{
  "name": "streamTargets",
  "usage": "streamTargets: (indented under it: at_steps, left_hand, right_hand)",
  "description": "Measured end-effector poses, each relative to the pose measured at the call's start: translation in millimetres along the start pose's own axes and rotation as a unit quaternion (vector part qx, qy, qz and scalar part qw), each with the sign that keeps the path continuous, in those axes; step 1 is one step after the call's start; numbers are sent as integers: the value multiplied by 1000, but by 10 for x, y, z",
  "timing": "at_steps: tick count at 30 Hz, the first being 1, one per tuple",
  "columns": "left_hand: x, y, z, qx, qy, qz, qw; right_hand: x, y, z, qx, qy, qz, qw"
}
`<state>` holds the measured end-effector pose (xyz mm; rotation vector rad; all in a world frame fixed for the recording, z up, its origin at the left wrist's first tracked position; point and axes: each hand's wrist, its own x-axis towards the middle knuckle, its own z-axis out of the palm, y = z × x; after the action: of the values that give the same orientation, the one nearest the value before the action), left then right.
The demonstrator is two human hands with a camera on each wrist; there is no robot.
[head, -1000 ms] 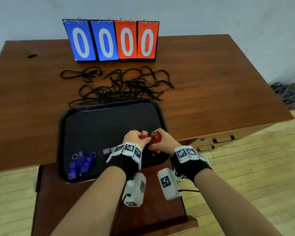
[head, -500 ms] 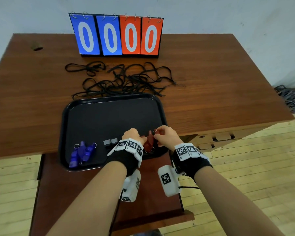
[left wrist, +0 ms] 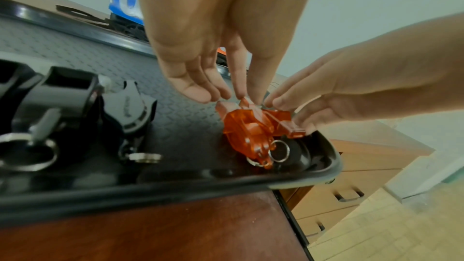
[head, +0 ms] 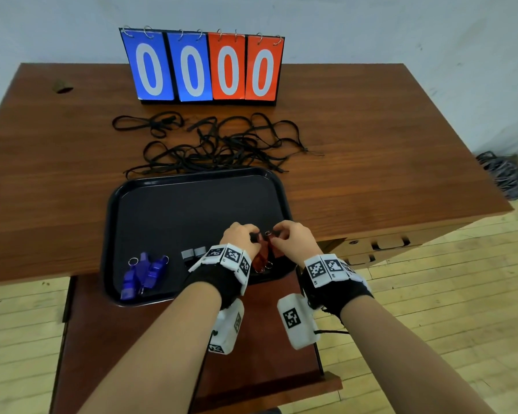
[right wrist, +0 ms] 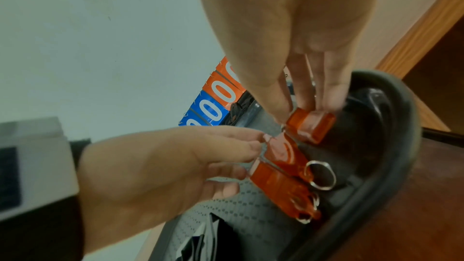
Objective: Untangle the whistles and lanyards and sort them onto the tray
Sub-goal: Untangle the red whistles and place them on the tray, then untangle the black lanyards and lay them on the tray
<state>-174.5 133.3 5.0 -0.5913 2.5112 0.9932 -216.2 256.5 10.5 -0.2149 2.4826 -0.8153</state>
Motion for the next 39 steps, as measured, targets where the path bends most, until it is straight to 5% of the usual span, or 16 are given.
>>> streamTargets:
  at_steps: [11, 17, 24, 30, 35, 39]
  left_hand:
    - [27, -17, 60, 53, 9, 20, 998]
    - [91, 15, -133, -41, 102, 17, 994]
    - [345, 16, -750, -288, 120, 23, 950]
    - [633, -272, -1346, -396, 145, -11, 907]
    - [874, -621, -1656, -457, 207, -60, 863]
    - [1030, -968, -1842, -458, 240, -83, 852]
  right_hand:
    - [41, 36, -49, -5, -53, 4, 999]
    - [126, -57, -197, -3, -19, -5, 1000]
    - [424, -483, -248, 72, 3, -20, 997]
    - [786, -987, -215, 170, 41, -3, 985]
    - [1108, -1178, -83, 149, 122, -7, 981]
    - [1329, -1453, 198, 115, 88, -69, 987]
